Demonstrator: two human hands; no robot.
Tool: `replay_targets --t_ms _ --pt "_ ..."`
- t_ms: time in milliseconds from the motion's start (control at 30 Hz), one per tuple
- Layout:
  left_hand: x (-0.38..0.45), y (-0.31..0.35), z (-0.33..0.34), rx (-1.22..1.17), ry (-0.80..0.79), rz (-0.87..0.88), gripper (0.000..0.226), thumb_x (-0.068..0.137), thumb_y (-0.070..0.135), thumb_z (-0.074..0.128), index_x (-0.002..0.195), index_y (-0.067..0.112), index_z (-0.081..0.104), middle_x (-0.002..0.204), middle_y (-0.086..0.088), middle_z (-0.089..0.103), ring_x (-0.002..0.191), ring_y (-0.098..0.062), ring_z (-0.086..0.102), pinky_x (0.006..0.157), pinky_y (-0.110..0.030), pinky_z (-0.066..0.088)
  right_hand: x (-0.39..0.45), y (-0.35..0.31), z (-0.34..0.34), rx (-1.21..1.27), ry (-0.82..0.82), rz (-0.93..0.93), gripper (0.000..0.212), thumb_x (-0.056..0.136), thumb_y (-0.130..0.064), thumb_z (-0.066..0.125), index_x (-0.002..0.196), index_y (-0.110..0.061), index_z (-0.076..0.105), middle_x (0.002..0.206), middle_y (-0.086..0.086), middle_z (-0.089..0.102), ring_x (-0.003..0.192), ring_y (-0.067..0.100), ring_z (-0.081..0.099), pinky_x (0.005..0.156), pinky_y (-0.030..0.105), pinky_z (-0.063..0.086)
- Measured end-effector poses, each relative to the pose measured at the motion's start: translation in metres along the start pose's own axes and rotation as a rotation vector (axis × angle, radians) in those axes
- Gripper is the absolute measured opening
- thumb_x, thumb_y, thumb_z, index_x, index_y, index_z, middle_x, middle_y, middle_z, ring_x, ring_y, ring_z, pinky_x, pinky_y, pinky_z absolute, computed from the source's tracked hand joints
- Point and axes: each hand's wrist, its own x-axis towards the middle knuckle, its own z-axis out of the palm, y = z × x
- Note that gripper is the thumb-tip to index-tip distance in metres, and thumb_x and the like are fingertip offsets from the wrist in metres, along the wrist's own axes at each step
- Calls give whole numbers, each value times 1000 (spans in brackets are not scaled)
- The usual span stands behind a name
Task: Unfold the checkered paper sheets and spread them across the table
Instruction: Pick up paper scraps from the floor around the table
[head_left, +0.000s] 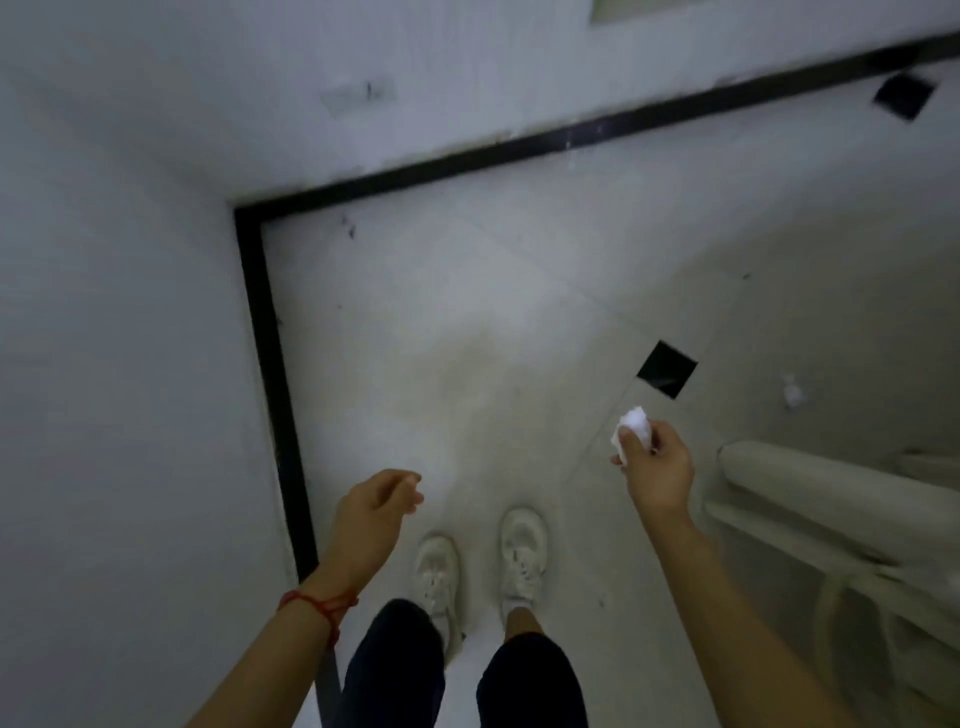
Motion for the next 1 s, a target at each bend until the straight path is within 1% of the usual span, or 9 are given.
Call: replay_targets --t_ms 67,167,300,400,467,633,800,900,1000 --pt "-18 38 -10 31 -26 45 16 93 16 46 94 15 62 80 3 64 77 -14 59 67 -18 43 -14 -31 -27 29 8 40 12 86 -19 60 87 -8 57 90 24 66 80 36 66 53 18 48" --pt "-38 90 -25 55 -37 100 17 93 18 46 96 14 62 81 1 64 77 -12 58 67 -18 43 -27 -77 -63 90 17 87 20 86 -16 58 99 0 59 97 22 65 81 35 65 47 12 47" --pt "-47 139 -46 100 -39 125 17 93 20 46 95 14 62 84 -4 65 79 -17 59 72 -26 42 -40 -133 -100 176 33 122 26 86 -12 57 107 4 60 92 16 62 61 19 61 42 8 45" --pt "-41 166 -58 163 -65 125 18 93 21 46 87 18 63 83 -4 66 81 -21 61 72 -28 44 -45 -161 -117 235 61 144 24 87 -10 56 107 5 59 94 19 62 60 16 59 41 8 45" --pt "-29 188 -64 208 -109 134 21 94 20 46 78 25 60 81 -3 66 80 -22 61 70 -28 44 -41 -176 -126 289 86 178 26 88 -9 56 109 5 58 94 17 61 60 16 59 43 12 48" --pt "17 268 -70 348 -223 174 24 94 18 46 76 27 59 82 -3 66 81 -24 60 68 -26 44 -21 -204 -148 402 249 287 31 88 -16 57 113 3 57 92 15 61 66 18 60 57 25 46" --pt "63 390 -30 491 -412 298 27 95 17 44 74 29 57 80 4 61 81 -18 58 73 -21 44 -3 -225 -161 535 406 386 9 87 -15 59 86 -7 60 80 13 62 66 19 61 62 30 48" --pt "83 461 21 573 -484 408 23 94 16 45 78 21 60 78 5 60 80 -18 57 71 -19 44 2 -228 -169 597 476 424 11 86 -13 59 77 -6 60 70 8 61 65 23 61 63 32 49" --pt "89 522 85 615 -549 494 19 94 15 44 96 9 61 80 0 60 80 -18 55 65 -15 40 8 -224 -182 686 563 473 19 86 -9 58 68 -10 57 68 7 58 63 22 59 52 23 50"
